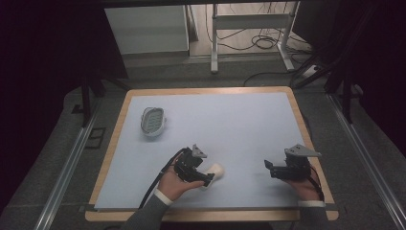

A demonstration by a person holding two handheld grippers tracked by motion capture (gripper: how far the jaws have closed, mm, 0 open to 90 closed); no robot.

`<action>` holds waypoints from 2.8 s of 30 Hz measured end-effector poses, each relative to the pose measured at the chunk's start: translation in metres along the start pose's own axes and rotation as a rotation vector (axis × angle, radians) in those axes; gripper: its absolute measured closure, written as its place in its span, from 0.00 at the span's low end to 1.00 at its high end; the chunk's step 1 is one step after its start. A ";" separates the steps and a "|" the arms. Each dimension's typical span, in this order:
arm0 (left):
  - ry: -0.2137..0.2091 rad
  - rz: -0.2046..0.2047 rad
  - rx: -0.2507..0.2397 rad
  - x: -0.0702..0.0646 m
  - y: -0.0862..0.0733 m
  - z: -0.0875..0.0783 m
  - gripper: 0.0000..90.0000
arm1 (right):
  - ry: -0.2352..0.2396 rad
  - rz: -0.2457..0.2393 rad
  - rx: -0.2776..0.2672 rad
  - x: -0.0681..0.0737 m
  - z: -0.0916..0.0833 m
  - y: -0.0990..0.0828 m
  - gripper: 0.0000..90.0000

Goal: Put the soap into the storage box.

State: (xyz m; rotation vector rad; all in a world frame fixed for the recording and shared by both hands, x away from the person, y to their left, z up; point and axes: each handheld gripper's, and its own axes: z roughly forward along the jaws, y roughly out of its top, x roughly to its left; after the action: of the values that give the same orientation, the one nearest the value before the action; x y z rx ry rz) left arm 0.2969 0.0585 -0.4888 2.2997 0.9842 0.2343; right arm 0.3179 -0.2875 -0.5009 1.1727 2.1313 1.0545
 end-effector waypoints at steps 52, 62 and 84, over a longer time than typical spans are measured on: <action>-0.060 0.050 0.124 0.003 0.014 0.020 0.55 | -0.034 0.006 0.009 -0.001 0.001 -0.001 0.10; -0.059 0.037 0.101 0.017 0.017 0.005 0.55 | -0.036 0.006 0.013 -0.001 0.001 -0.002 0.10; -0.014 0.012 0.077 0.043 0.027 -0.016 0.55 | -0.037 0.003 0.014 0.000 0.002 -0.002 0.10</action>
State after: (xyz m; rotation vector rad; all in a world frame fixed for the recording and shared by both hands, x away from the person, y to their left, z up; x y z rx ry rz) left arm 0.3371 0.0812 -0.4630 2.3739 0.9878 0.1878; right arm 0.3187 -0.2876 -0.5037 1.1933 2.1124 1.0125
